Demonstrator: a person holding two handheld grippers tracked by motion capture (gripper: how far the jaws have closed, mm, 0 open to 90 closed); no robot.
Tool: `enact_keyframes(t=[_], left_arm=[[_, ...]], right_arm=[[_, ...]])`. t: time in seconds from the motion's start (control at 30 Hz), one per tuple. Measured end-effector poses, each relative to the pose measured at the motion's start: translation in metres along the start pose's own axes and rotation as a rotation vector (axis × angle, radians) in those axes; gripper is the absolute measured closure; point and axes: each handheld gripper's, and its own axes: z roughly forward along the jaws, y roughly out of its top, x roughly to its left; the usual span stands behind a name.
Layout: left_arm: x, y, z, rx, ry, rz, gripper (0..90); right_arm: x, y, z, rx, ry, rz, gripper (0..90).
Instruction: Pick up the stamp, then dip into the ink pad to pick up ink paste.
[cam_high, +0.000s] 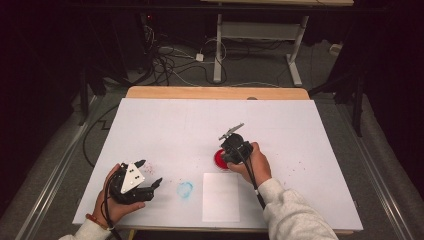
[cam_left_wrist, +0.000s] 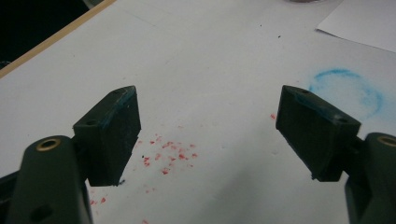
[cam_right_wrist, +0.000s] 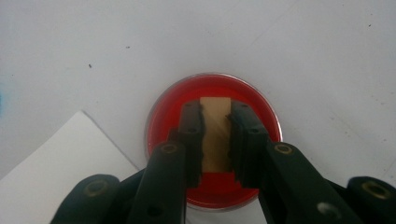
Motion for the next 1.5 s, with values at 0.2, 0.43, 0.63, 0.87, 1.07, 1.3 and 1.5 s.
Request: enact_keyframes(t=[0.2,0.43,0.63,0.87,1.07,1.3,1.5], left_arm=[[-0.001,0.000,0.000,0.004,0.001,0.001,21.3],[-0.001,-0.002,-0.003,0.011,0.007,0.001,21.2],[-0.001,-0.003,-0.002,0.009,0.009,-0.006,21.3],[-0.002,-0.002,-0.001,0.020,0.007,0.009,21.4],[-0.001,-0.002,-0.002,0.016,0.016,0.012,21.4],[0.001,-0.003,-0.001,0.023,0.021,0.008,21.4],[0.000,-0.002,0.000,0.026,0.021,0.023,21.4]], right_arm=[[0.001,-0.002,0.000,-0.006,-0.005,-0.003,76.8],[0.001,-0.003,0.000,-0.008,-0.002,0.008,76.7],[0.001,-0.002,0.000,-0.006,-0.001,0.007,76.7],[0.003,-0.002,0.000,-0.007,-0.015,-0.010,76.7],[0.001,-0.002,-0.003,-0.025,0.003,-0.010,76.6],[-0.001,-0.007,-0.025,-0.131,0.028,-0.022,76.6],[-0.002,-0.016,-0.036,-0.192,0.035,-0.016,76.6]])
